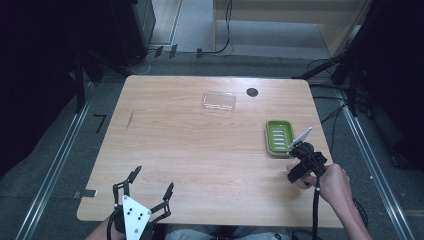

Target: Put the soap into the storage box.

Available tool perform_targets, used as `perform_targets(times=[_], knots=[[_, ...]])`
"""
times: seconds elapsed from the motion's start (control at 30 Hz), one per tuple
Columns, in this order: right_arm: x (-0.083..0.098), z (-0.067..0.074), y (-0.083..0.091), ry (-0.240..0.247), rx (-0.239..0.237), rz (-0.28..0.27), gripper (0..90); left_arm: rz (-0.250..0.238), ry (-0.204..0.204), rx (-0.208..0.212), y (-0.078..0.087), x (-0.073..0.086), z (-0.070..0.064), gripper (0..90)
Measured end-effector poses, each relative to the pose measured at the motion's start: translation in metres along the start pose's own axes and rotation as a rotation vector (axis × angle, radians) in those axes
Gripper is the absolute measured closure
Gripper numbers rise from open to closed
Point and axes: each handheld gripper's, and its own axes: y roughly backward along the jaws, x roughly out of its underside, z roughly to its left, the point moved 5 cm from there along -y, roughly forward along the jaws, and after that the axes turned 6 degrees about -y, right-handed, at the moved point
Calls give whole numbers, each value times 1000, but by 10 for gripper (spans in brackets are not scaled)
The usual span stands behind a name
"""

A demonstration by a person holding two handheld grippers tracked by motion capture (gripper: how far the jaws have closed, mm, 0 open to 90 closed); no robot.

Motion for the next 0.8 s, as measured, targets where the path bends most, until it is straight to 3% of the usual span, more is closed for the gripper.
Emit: perform_targets(times=[0.8], knots=[[-32,-4,19,12,-4,-45,329,-1,0,2,0,0,0,138]])
